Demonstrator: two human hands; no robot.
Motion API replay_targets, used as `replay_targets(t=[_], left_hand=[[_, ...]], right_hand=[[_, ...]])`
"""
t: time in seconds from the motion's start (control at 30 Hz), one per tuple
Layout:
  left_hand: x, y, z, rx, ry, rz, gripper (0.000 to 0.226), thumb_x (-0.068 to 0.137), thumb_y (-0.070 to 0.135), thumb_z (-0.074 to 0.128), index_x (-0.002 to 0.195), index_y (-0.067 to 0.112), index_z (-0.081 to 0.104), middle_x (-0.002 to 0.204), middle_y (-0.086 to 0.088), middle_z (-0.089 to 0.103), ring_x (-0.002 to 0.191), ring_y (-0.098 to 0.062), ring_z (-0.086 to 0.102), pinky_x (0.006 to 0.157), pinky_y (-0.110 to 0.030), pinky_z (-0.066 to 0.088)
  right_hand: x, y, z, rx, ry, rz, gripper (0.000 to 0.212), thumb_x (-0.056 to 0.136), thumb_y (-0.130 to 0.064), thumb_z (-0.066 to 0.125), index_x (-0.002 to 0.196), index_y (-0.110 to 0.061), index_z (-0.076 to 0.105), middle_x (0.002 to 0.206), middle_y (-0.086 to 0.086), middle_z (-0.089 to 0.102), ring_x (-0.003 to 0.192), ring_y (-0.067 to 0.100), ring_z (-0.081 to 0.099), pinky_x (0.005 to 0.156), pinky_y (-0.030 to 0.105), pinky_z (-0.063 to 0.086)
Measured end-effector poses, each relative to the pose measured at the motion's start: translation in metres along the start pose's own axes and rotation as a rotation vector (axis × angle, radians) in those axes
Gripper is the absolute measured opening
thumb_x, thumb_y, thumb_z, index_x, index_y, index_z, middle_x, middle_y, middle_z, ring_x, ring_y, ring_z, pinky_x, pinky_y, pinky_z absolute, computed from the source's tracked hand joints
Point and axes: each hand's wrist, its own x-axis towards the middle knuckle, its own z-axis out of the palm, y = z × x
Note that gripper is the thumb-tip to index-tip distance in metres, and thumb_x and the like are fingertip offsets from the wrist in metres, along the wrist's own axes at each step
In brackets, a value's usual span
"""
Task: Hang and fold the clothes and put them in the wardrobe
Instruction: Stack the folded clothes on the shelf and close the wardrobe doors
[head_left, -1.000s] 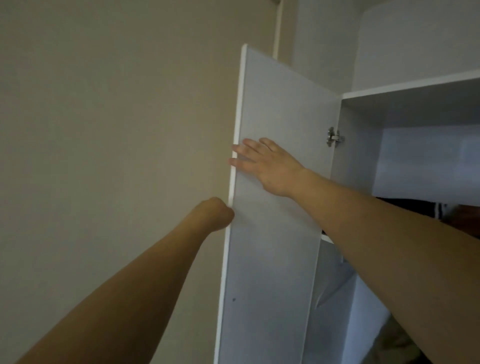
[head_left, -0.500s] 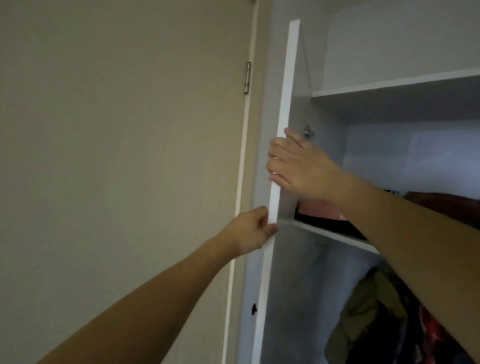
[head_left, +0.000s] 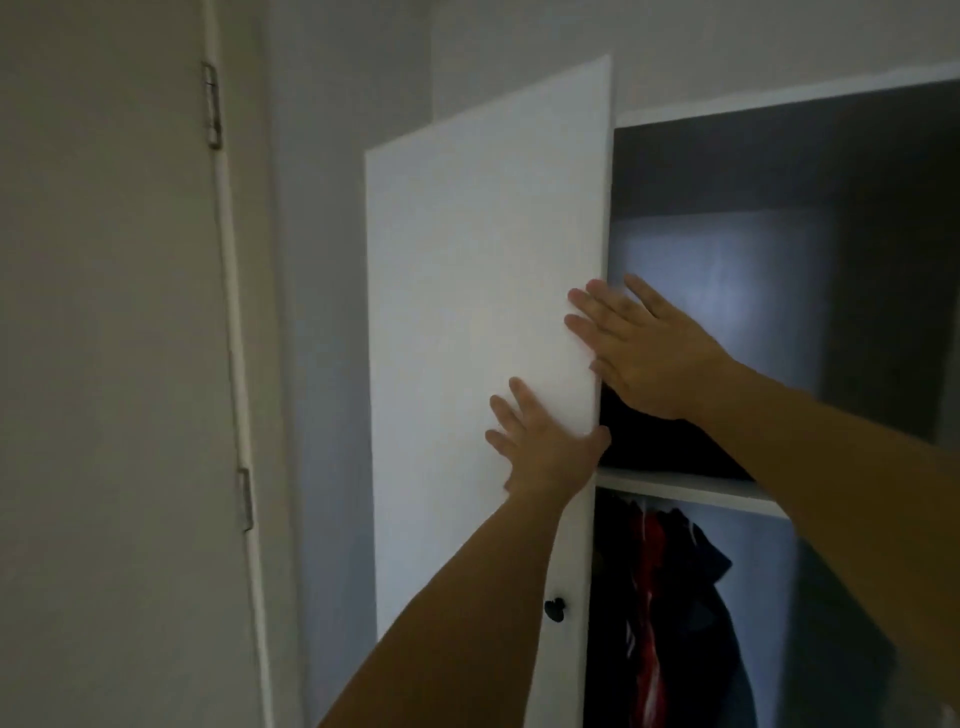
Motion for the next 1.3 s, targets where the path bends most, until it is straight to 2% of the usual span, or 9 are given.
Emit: replay_targets(t=[0.17, 0.43, 0.57, 0.67, 0.83, 0.97, 1.17, 1.23, 1.3], left_hand=[[0.029, 0.009, 0.048, -0.053, 0.026, -0.05, 0.127, 0.074, 0.063, 0.07, 0.147, 0.031, -0.029, 0.158, 0.002, -0.03, 0.143, -0.042, -0.025, 0.107, -0.071, 0.017], [0.051, 0.017, 0.063, -0.021, 0.017, -0.036, 0.131, 0.075, 0.063, 0.071, 0.147, 0.026, -0.032, 0.156, -0.005, -0.034, 0.141, -0.047, -0.026, 0.11, -0.066, 0.018], [0.047, 0.005, 0.057, 0.016, -0.036, 0.026, 0.114, 0.087, 0.048, 0.066, 0.149, 0.027, -0.027, 0.158, -0.005, -0.03, 0.142, -0.047, -0.023, 0.115, -0.06, 0.01], [0.024, 0.001, 0.046, 0.007, -0.052, 0.139, 0.093, 0.096, 0.034, 0.058, 0.154, 0.02, -0.013, 0.162, -0.007, -0.014, 0.148, -0.04, -0.006, 0.117, -0.052, 0.014], [-0.05, 0.028, 0.05, 0.174, -0.151, 0.562, 0.081, 0.096, 0.037, 0.055, 0.155, 0.006, 0.009, 0.161, -0.015, 0.012, 0.148, -0.031, 0.013, 0.12, -0.046, 0.018], [-0.122, 0.066, 0.07, 0.202, -0.342, 0.75, 0.083, 0.096, 0.048, 0.052, 0.155, 0.008, 0.01, 0.163, -0.012, 0.01, 0.149, -0.027, 0.011, 0.12, -0.045, 0.016], [-0.254, 0.123, 0.101, -0.112, -0.855, 0.727, 0.12, 0.071, 0.078, 0.062, 0.157, 0.016, 0.004, 0.164, -0.004, 0.006, 0.148, -0.021, 0.016, 0.121, -0.037, 0.018], [-0.291, 0.142, 0.105, -0.124, -0.983, 0.695, 0.137, 0.052, 0.094, 0.057, 0.157, 0.027, -0.001, 0.164, 0.004, 0.003, 0.15, -0.019, 0.013, 0.119, -0.04, 0.021], [-0.32, 0.157, 0.11, -0.155, -1.002, 0.684, 0.136, 0.043, 0.1, 0.054, 0.154, 0.036, 0.007, 0.163, 0.007, 0.015, 0.147, -0.02, 0.024, 0.115, -0.045, 0.031]], right_hand=[[0.004, 0.012, 0.048, -0.082, -0.111, 0.026, 0.061, 0.103, -0.034, 0.013, 0.152, -0.011, -0.015, 0.159, 0.011, -0.022, 0.147, 0.027, -0.018, 0.119, 0.048, -0.009], [0.018, 0.022, 0.064, -0.116, -0.17, 0.046, 0.062, 0.103, -0.035, 0.014, 0.152, -0.009, -0.014, 0.159, 0.011, -0.02, 0.148, 0.026, -0.016, 0.119, 0.047, -0.008], [0.001, 0.025, 0.057, -0.1, -0.301, 0.067, 0.063, 0.103, -0.04, 0.014, 0.153, -0.011, -0.013, 0.159, 0.008, -0.021, 0.148, 0.023, -0.014, 0.119, 0.047, -0.011], [-0.037, 0.025, 0.038, -0.048, -0.316, 0.137, 0.064, 0.103, -0.043, 0.015, 0.153, -0.011, -0.009, 0.16, 0.009, -0.018, 0.148, 0.024, -0.014, 0.118, 0.047, -0.013], [-0.129, 0.047, -0.031, -0.037, -0.327, 0.36, 0.065, 0.102, -0.044, 0.018, 0.154, -0.014, -0.008, 0.161, 0.009, -0.016, 0.148, 0.024, -0.014, 0.119, 0.046, -0.011], [-0.2, 0.076, -0.099, -0.128, -0.299, 0.606, 0.065, 0.1, -0.036, 0.025, 0.154, -0.011, -0.001, 0.162, 0.01, -0.009, 0.149, 0.024, -0.01, 0.118, 0.045, -0.013], [-0.282, 0.102, -0.188, -0.423, -0.216, 0.934, 0.068, 0.093, -0.019, 0.03, 0.154, -0.008, 0.0, 0.161, 0.013, -0.009, 0.148, 0.029, -0.012, 0.117, 0.048, -0.015], [-0.296, 0.103, -0.207, -0.367, -0.076, 1.108, 0.075, 0.087, -0.01, 0.033, 0.153, -0.009, -0.002, 0.16, 0.015, -0.011, 0.148, 0.032, -0.012, 0.118, 0.045, -0.013], [-0.307, 0.104, -0.218, -0.094, 0.088, 1.358, 0.074, 0.089, -0.008, 0.036, 0.153, -0.009, 0.0, 0.16, 0.018, 0.0, 0.148, 0.034, 0.003, 0.12, 0.041, 0.001]])
